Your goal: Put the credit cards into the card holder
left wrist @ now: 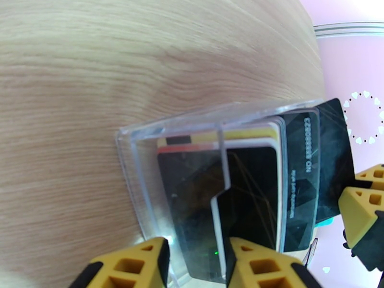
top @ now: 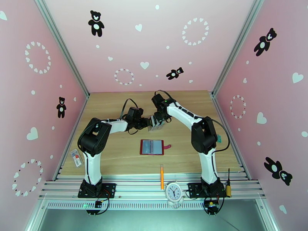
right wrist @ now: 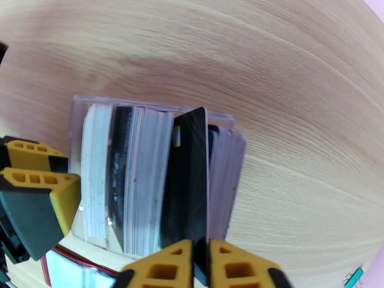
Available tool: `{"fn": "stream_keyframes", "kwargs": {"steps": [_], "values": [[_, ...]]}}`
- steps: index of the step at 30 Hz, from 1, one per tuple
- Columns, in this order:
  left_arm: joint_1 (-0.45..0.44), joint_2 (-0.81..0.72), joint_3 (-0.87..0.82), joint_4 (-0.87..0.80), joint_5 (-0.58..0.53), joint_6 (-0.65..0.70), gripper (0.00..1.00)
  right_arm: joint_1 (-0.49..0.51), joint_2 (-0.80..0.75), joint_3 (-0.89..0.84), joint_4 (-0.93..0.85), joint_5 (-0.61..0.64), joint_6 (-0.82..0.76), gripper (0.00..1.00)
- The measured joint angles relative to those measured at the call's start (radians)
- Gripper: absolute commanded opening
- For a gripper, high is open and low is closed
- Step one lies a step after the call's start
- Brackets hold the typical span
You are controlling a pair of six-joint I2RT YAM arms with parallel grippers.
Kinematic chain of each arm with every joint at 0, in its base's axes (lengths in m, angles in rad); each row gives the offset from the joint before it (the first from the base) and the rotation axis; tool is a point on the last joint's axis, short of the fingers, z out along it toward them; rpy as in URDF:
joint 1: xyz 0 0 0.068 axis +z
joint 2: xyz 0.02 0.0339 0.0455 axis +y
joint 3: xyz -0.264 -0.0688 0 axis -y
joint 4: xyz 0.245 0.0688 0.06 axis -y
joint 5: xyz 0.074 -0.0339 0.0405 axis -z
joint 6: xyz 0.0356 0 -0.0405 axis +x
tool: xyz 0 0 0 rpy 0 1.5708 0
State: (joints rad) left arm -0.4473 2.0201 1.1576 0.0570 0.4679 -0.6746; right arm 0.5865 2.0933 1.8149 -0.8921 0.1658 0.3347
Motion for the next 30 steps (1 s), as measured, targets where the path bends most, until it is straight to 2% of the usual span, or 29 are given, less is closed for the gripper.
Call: {"fn": "stream_keyframes", "kwargs": {"steps": [15,18,30], "values": [[0.000,0.001,0.003,-0.006,0.000,0.000,0.38,0.003,-0.076,-0.037,-0.002,-0.080,0.032,0.06],[0.000,0.001,0.003,-0.005,0.001,0.000,0.39,0.003,-0.098,-0.061,0.000,-0.097,0.045,0.02],[0.000,-0.017,-0.031,0.029,0.005,0.012,0.42,0.000,-0.256,-0.156,0.065,-0.166,0.120,0.00]]}}
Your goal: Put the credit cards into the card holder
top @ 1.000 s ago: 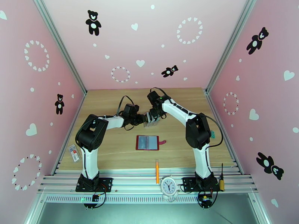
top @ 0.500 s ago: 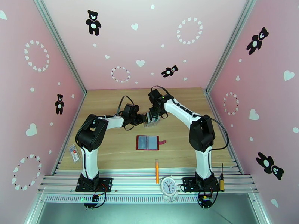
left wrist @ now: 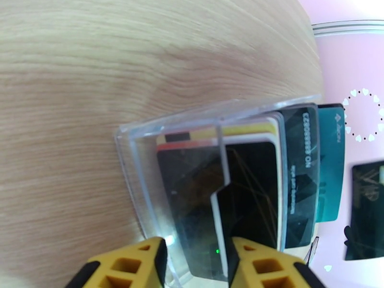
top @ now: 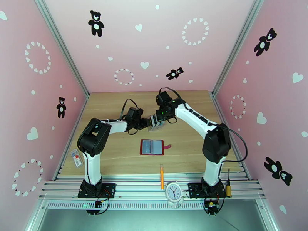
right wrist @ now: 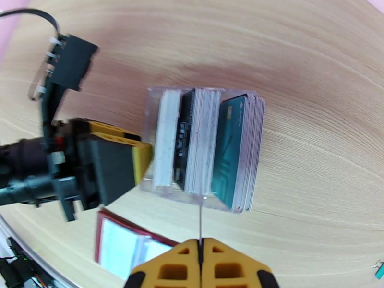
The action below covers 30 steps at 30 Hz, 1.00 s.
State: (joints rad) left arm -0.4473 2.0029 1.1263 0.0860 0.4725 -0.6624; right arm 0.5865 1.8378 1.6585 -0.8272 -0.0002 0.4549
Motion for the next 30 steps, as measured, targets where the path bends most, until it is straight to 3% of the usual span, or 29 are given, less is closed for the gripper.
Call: {"fn": "stream_keyframes", "kwargs": {"steps": [15,30], "values": [[0.000,-0.102,-0.070,0.012,-0.012,0.028,0.45,-0.053,-0.309,-0.322,0.257,-0.197,0.213,0.00],[-0.005,-0.317,-0.145,-0.037,-0.137,0.111,0.45,-0.026,-0.638,-0.792,0.608,-0.292,0.364,0.00]]}}
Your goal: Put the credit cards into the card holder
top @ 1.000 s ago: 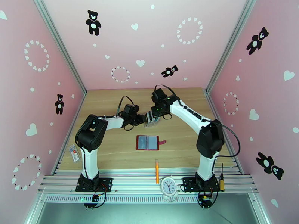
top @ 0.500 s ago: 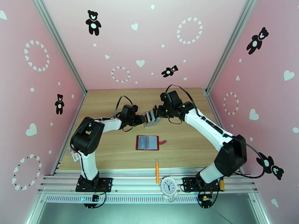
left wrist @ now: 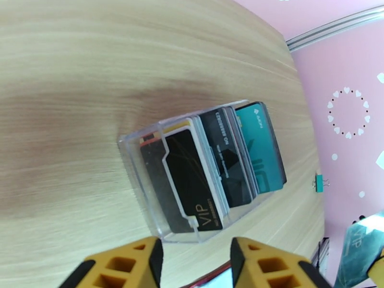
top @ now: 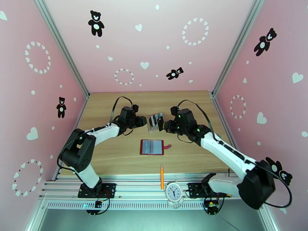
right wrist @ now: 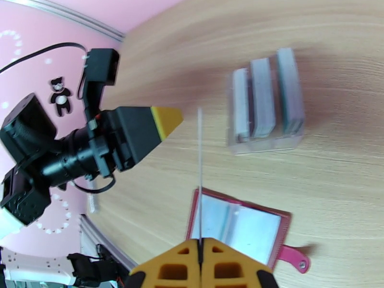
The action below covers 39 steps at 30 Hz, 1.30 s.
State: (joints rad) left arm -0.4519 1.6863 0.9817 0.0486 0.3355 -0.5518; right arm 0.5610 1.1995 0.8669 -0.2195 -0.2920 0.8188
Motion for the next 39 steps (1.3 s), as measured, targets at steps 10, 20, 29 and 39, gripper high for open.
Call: {"fn": "stream_keyframes", "kwargs": {"steps": [10,20,29,39], "values": [[-0.099,-0.121,-0.048,-0.129,-0.086,0.073,0.45,0.045,-0.085,-0.222,0.200,-0.017,0.080,0.00],[-0.162,-0.186,-0.225,-0.194,-0.135,0.091,0.45,0.083,-0.065,-0.341,0.346,-0.020,0.142,0.00],[-0.183,-0.211,-0.325,-0.195,-0.138,0.115,0.44,0.130,0.008,-0.401,0.444,-0.021,0.175,0.00],[-0.198,-0.206,-0.338,-0.161,-0.137,0.122,0.43,0.139,0.109,-0.450,0.544,-0.038,0.219,0.00]]}}
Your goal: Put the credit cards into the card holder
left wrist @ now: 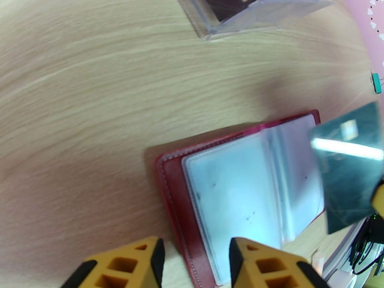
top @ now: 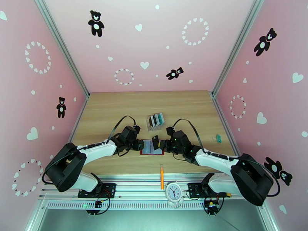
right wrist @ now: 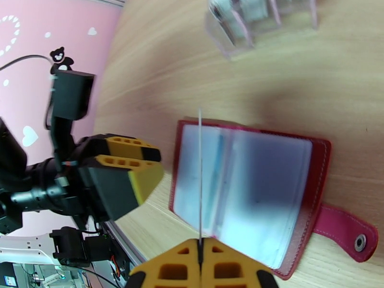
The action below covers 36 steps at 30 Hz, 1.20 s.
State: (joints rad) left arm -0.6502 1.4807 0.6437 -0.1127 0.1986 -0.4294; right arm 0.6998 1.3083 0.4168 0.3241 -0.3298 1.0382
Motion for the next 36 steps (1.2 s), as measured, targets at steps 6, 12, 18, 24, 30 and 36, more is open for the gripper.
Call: {"fn": "stream_keyframes", "kwargs": {"steps": [6,12,18,24,30,36], "values": [[-0.014,0.032,0.002,-0.003,-0.002,0.005,0.41,0.012,0.079,-0.024,0.072,-0.028,0.037,0.00],[-0.014,0.055,0.014,-0.016,-0.026,0.008,0.38,0.018,0.103,-0.029,0.126,-0.040,0.055,0.00],[-0.014,0.062,0.021,-0.027,-0.042,0.009,0.33,0.019,0.118,-0.042,0.157,-0.045,0.070,0.00],[-0.014,0.062,0.023,-0.034,-0.049,0.011,0.31,0.019,0.131,-0.053,0.181,-0.044,0.084,0.00],[-0.014,0.062,0.023,-0.034,-0.050,0.011,0.29,0.019,0.165,-0.053,0.216,-0.045,0.096,0.05],[-0.014,0.062,0.023,-0.037,-0.051,0.010,0.23,0.019,0.193,-0.053,0.247,-0.044,0.109,0.12]]}}
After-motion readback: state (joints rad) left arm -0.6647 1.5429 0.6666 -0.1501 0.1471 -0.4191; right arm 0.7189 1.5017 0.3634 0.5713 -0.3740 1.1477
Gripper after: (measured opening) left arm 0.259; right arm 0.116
